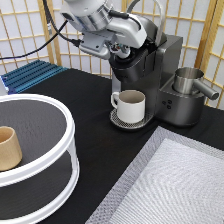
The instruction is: Make coffee
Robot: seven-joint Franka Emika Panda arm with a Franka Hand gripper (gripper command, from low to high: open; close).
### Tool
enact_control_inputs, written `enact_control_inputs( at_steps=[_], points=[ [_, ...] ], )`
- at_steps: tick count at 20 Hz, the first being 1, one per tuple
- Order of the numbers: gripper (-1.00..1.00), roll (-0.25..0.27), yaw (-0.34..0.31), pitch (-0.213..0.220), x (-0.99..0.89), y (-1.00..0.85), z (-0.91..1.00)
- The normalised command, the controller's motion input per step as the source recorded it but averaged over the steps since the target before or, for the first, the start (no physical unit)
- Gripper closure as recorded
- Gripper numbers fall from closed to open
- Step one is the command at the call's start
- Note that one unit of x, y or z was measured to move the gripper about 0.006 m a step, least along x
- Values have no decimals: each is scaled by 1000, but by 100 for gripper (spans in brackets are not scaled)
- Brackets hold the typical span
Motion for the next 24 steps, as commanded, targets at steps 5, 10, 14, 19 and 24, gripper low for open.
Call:
enact_control_inputs(
  at_steps=[5, 10, 14, 19, 24],
  points=[
    [100, -70, -20, -2, 227, 144, -22],
    [100, -152, -56, -35, 49, 294, -64],
    [100, -201, -59, -60, -14, 286, -85],
    [-100, -193, -43, -90, -75, 197, -81],
    [-100, -163, -23, -123, -14, 181, 41]
  ],
)
